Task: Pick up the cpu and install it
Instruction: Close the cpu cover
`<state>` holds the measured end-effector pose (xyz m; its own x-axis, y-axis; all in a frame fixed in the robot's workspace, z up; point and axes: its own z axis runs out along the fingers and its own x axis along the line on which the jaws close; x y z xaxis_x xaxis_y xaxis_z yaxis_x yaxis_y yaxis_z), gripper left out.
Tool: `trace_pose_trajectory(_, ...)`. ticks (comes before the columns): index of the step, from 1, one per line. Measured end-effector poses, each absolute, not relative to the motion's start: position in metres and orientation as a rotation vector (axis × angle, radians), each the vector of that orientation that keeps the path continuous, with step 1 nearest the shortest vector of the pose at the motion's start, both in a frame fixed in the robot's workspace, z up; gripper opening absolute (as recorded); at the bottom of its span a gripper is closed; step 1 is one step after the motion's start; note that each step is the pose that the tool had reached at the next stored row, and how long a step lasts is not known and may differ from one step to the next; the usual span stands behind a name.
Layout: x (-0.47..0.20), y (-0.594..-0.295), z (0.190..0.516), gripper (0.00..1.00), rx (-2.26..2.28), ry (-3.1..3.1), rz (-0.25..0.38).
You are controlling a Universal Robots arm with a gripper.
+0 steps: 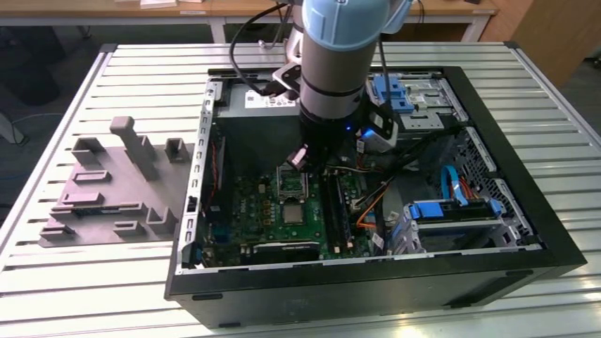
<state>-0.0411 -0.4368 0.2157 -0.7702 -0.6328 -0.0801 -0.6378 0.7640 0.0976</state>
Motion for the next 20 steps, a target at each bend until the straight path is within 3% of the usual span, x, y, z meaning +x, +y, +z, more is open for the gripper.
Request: trace_pose_trajectory(20, -0.0429, -0.433, 0.2053, 0.11, -1.05, 2.889, 0.251)
